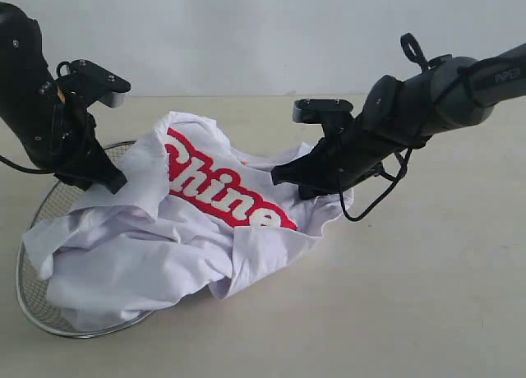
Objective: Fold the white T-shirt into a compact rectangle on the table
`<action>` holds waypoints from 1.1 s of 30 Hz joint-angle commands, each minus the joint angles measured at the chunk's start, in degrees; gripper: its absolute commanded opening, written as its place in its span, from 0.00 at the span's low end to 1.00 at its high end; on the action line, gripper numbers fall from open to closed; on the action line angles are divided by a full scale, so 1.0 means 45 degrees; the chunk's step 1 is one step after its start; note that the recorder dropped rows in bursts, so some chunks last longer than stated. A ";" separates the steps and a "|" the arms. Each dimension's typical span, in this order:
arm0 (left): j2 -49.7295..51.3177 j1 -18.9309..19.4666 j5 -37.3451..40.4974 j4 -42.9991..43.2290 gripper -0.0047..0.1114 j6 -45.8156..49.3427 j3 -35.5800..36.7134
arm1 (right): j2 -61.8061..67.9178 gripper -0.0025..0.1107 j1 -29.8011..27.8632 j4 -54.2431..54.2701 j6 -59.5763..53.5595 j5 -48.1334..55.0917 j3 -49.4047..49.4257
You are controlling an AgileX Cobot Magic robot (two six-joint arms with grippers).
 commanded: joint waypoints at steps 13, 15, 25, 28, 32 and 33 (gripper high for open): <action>0.0480 0.0101 -0.0240 0.0714 0.14 -0.0725 0.0037 | 0.0387 0.02 -0.1691 -0.0508 -0.0151 0.0287 -0.0186; 0.0986 0.0101 -0.0236 0.0715 0.13 -0.0926 0.0037 | 0.0387 0.02 -0.1691 -0.0508 -0.0151 0.0370 -0.0186; 0.2419 0.0102 0.0368 0.1404 0.12 -0.1460 0.0037 | 0.0387 0.02 -0.1691 -0.0508 -0.0200 0.0449 -0.0186; 0.2419 0.0102 0.0688 0.2590 0.11 -0.2320 0.0037 | 0.0387 0.02 -0.1691 -0.0508 -0.0200 0.0344 -0.0186; 0.2419 0.0177 0.0937 0.3191 0.11 -0.2678 0.0037 | 0.0387 0.02 -0.1840 -0.0567 -0.0200 0.0290 -0.0186; 0.2419 0.0233 0.0937 0.3253 0.11 -0.2770 0.0037 | 0.0387 0.02 -0.1907 -0.0567 -0.0172 0.0290 -0.0186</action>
